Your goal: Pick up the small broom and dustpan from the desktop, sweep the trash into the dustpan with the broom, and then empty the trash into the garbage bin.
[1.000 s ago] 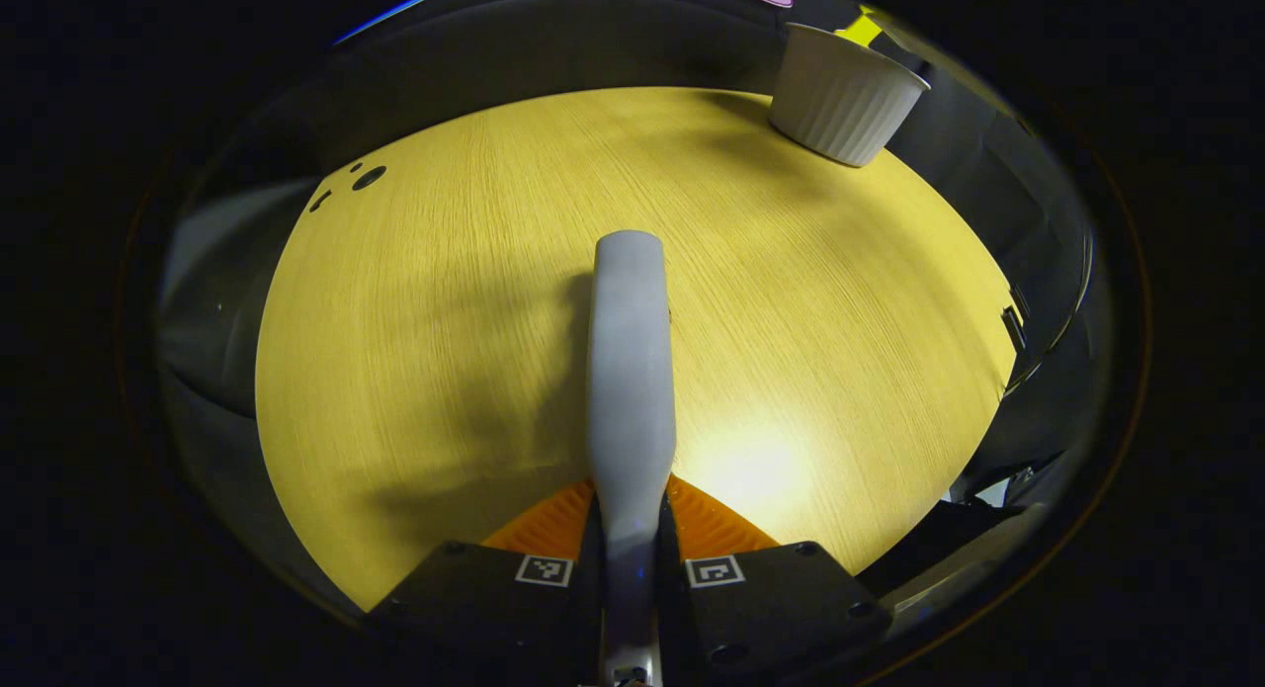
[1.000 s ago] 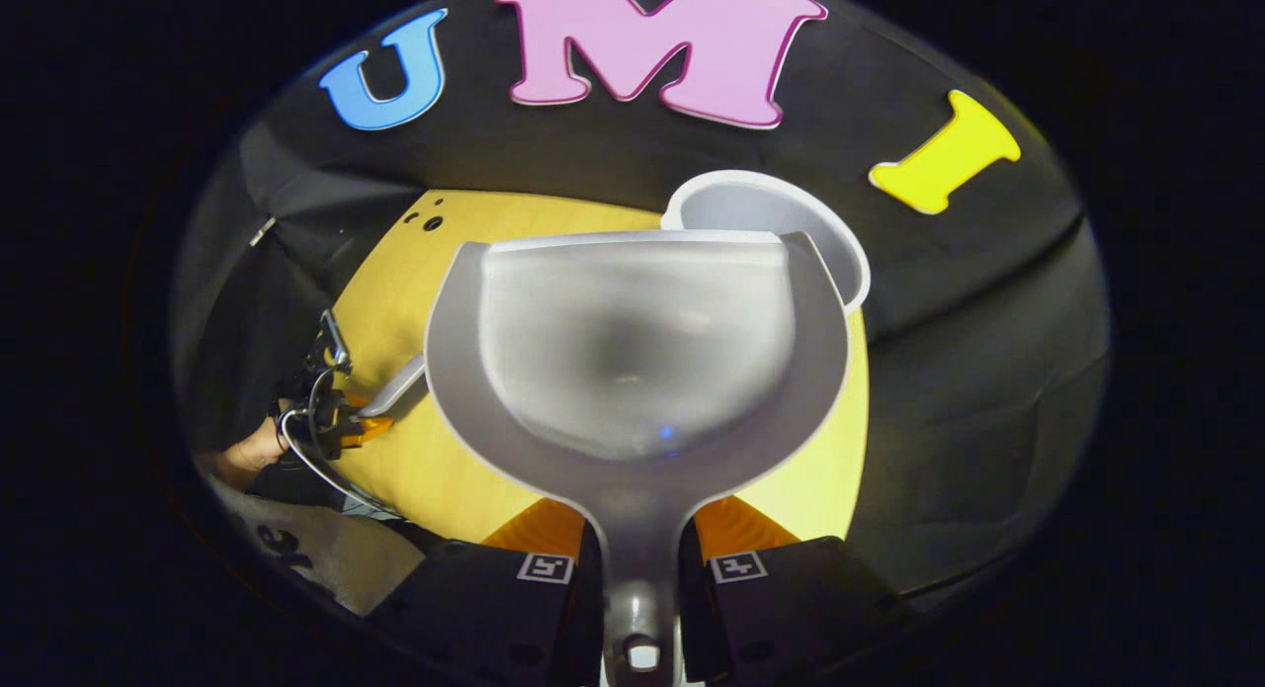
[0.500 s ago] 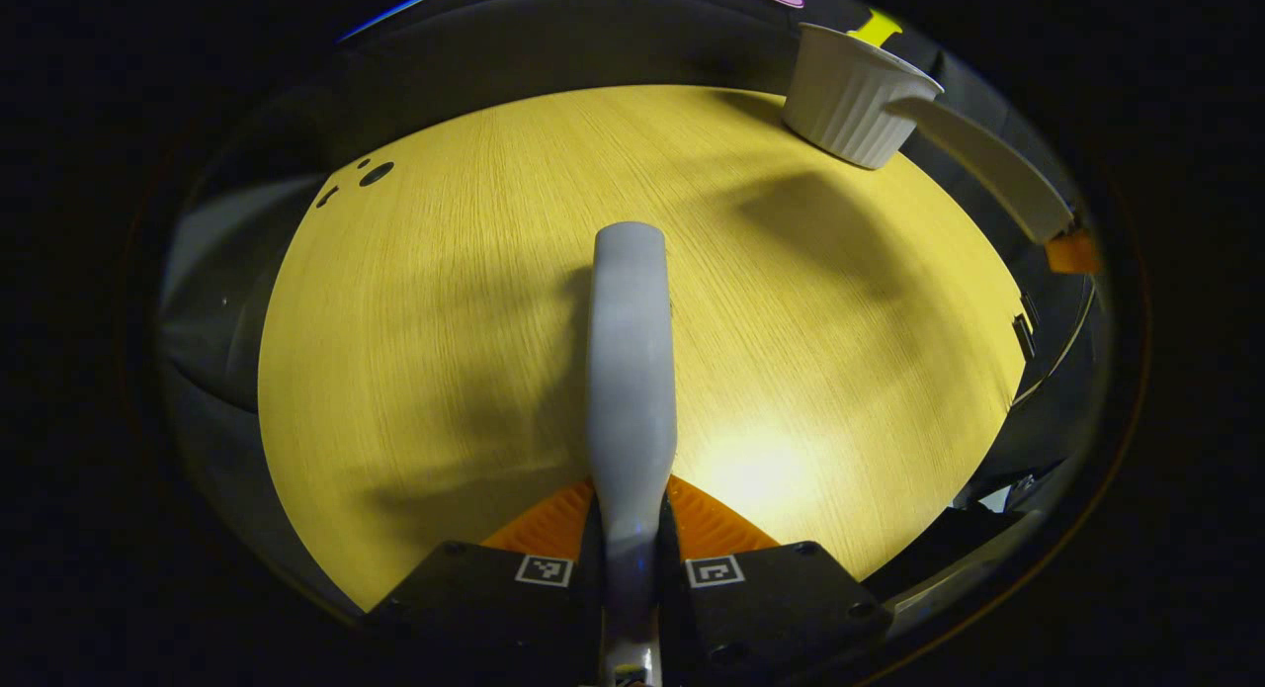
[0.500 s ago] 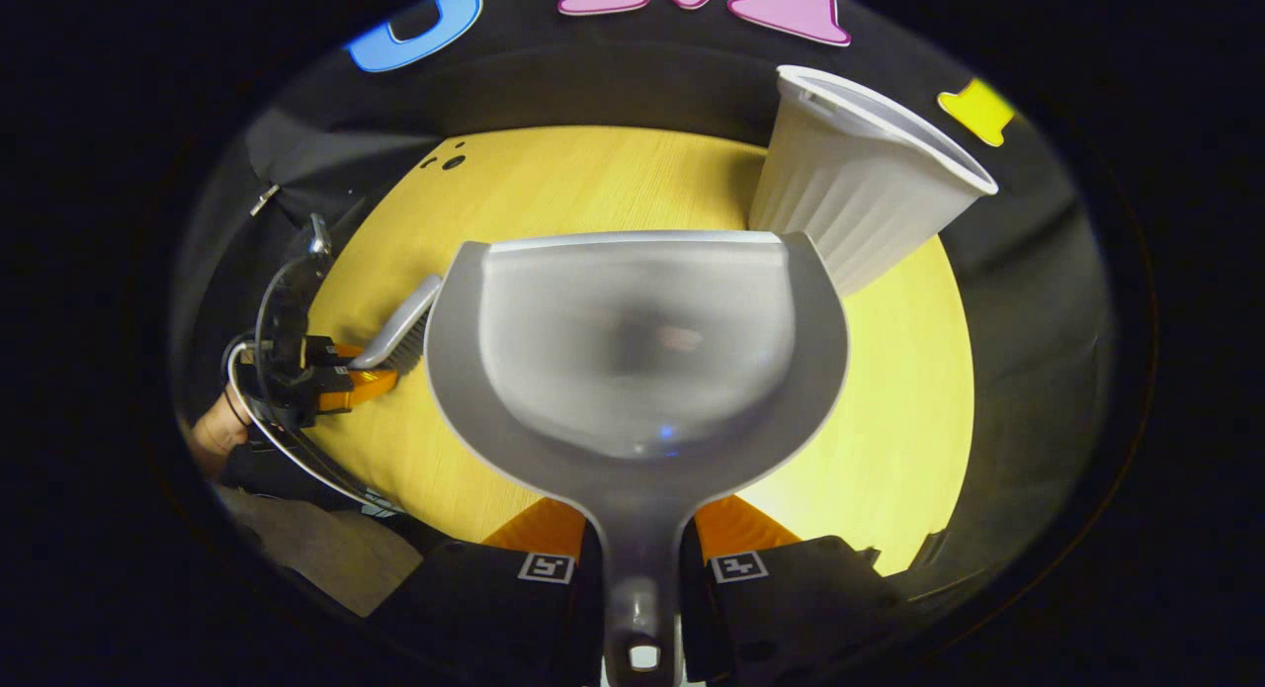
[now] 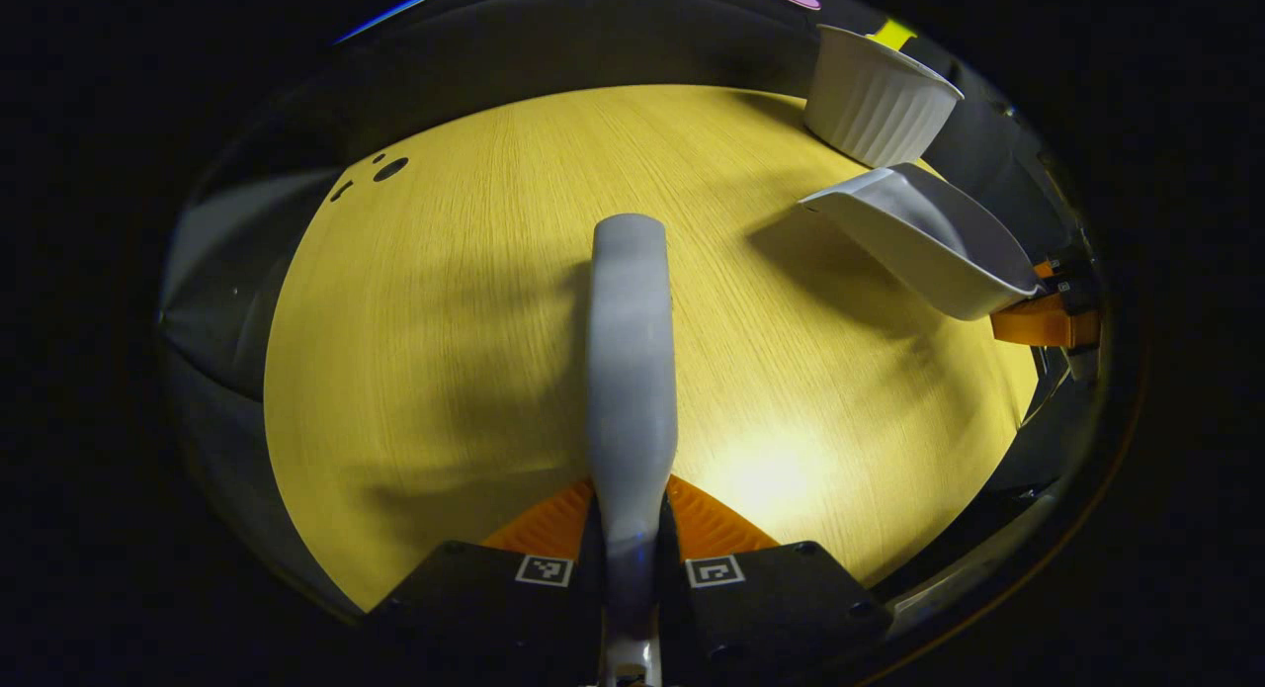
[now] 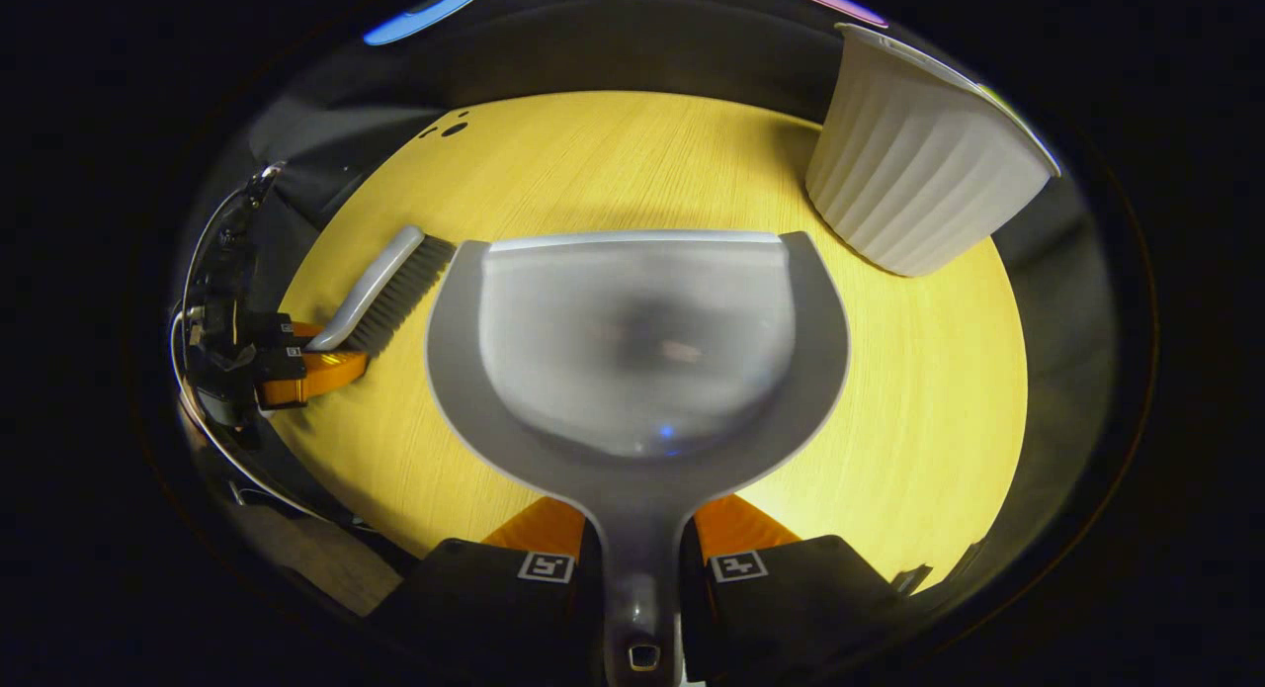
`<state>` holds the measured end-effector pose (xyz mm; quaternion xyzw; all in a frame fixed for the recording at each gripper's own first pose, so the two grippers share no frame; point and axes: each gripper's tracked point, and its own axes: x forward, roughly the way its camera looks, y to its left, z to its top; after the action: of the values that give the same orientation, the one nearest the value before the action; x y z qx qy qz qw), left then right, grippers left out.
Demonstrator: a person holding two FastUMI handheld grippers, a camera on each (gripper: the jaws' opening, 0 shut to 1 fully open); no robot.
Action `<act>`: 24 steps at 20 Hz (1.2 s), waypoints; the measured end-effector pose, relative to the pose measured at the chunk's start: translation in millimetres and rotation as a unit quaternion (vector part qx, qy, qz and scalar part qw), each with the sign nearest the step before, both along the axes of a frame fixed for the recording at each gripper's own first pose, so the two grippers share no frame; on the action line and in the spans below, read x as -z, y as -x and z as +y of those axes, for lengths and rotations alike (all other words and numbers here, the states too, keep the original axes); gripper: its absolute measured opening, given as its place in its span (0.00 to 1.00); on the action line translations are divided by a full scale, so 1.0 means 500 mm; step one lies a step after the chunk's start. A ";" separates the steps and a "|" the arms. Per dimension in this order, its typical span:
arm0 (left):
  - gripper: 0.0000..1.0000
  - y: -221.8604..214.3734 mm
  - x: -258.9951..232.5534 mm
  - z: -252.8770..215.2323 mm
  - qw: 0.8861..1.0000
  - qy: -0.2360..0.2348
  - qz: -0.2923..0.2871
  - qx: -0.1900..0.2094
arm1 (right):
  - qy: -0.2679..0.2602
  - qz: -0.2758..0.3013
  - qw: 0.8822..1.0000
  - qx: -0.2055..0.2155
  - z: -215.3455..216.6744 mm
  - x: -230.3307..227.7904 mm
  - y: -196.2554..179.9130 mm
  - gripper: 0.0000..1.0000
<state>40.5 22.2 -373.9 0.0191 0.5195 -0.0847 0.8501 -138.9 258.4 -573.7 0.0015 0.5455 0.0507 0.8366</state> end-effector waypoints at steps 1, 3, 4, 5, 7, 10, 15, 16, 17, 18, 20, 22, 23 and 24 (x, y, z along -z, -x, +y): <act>0.27 -0.002 0.001 0.000 1.000 -0.001 0.001 -0.002 | 0.002 0.000 1.000 0.003 -0.001 0.011 -0.002 0.35; 0.27 -0.004 0.000 -0.004 1.000 -0.005 0.003 -0.006 | 0.008 0.003 1.000 0.002 -0.002 0.032 -0.003 0.35; 0.27 -0.005 0.001 -0.004 1.000 -0.008 0.003 -0.007 | 0.010 0.005 1.000 0.000 0.001 0.042 -0.001 0.35; 0.27 -0.007 0.000 -0.004 1.000 -0.011 0.004 -0.009 | 0.010 0.011 1.000 -0.004 0.004 0.051 0.002 0.35; 0.27 -0.007 -0.001 -0.004 1.000 -0.014 0.005 -0.011 | 0.006 0.012 1.000 -0.007 0.007 0.058 0.004 0.35; 0.27 -0.008 0.002 -0.005 1.000 -0.021 0.007 -0.013 | -0.002 0.013 1.000 -0.007 0.019 0.073 0.014 0.35; 0.28 -0.007 0.001 -0.008 0.999 -0.036 0.010 -0.012 | 0.016 0.023 0.999 -0.019 0.013 0.092 0.027 0.29; 0.29 -0.007 0.000 -0.008 0.999 -0.038 0.011 -0.013 | 0.017 0.024 0.999 -0.020 0.013 0.094 0.030 0.36; 0.29 -0.007 0.000 -0.008 0.999 -0.039 0.012 -0.014 | 0.011 0.025 0.999 -0.018 0.015 0.090 0.031 0.30; 0.29 -0.007 -0.003 -0.009 0.999 -0.041 0.011 -0.017 | 0.001 0.028 0.999 -0.015 0.021 0.090 0.035 0.31; 0.30 -0.008 -0.001 -0.007 0.999 -0.043 0.012 -0.021 | -0.012 0.026 1.000 -0.004 0.023 0.084 0.032 0.42; 0.30 -0.009 -0.007 -0.005 0.999 -0.046 0.007 -0.025 | -0.017 0.022 1.000 0.003 0.022 0.071 0.035 0.43; 0.31 -0.009 -0.012 -0.003 0.999 -0.048 0.002 -0.026 | -0.018 0.019 1.000 0.005 0.021 0.061 0.037 0.43; 0.32 -0.010 -0.019 -0.002 0.998 -0.050 -0.004 -0.025 | -0.020 0.013 1.000 0.008 0.020 0.054 0.039 0.43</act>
<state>45.7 21.1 -364.4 0.0486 0.5202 -0.0376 0.8518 -158.2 268.5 -600.7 0.0234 0.5552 0.0551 0.8295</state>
